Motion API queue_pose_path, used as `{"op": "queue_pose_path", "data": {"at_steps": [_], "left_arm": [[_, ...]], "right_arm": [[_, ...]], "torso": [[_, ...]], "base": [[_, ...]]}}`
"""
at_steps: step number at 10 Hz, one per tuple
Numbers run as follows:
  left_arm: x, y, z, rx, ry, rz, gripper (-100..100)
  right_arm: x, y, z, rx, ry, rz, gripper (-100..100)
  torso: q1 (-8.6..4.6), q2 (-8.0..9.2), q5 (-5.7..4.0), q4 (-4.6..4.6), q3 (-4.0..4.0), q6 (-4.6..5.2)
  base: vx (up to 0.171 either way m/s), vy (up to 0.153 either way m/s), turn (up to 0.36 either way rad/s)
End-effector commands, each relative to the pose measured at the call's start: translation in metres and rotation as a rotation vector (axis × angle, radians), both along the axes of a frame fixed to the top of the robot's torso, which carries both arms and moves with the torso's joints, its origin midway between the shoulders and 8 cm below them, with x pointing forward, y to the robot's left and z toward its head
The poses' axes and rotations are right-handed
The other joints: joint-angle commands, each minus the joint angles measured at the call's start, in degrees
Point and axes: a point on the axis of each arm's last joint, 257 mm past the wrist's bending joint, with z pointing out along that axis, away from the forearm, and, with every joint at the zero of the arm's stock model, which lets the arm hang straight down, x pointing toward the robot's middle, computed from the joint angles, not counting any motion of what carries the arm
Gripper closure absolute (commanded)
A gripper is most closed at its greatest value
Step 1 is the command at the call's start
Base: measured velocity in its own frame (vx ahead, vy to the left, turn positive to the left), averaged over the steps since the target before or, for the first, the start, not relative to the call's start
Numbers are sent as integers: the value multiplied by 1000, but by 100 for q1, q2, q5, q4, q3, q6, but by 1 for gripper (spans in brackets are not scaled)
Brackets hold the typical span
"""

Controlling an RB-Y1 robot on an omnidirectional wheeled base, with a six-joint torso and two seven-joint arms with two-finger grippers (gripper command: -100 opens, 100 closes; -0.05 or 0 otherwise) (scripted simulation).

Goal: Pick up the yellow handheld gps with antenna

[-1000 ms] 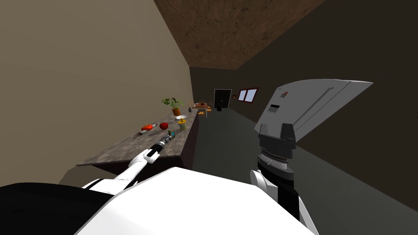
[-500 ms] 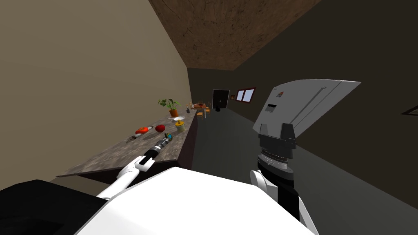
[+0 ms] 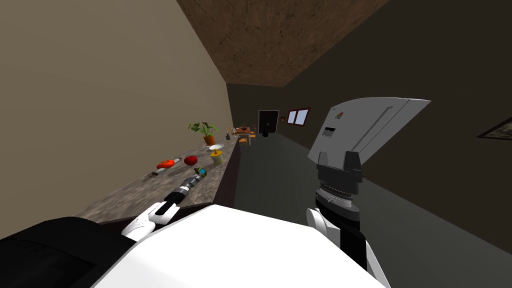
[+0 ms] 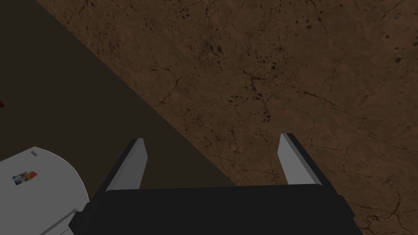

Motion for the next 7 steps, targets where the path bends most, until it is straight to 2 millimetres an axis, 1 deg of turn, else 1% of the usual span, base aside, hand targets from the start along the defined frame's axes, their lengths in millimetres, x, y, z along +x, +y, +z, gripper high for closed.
{"op": "queue_pose_path", "data": {"at_steps": [1,2,4,5,6,7], "left_arm": [[-16,3,-9,1,27,9,100],[-26,8,5,0,-12,31,100],[-43,10,-2,3,17,36,100],[-52,11,-6,5,31,39,100],[-52,8,-3,9,27,30,100],[-65,16,10,10,-3,60,100]], "right_arm": [[0,0,0,0,0,0,0],[0,0,0,0,0,0,0],[0,0,0,0,0,0,0],[0,0,0,0,0,0,0],[0,0,0,0,0,0,0],[0,0,0,0,0,0,0]], "torso": [[0,0,0,0,0,0],[2,12,-2,3,7,-2],[3,-6,-3,0,-2,0],[5,-1,-2,-1,-1,-4],[2,8,-4,1,4,-3],[-2,17,-6,2,9,-3]], "base": [[8,0,17],[57,2,-113],[64,7,-33],[21,7,15],[0,0,0],[57,10,-127]]}}
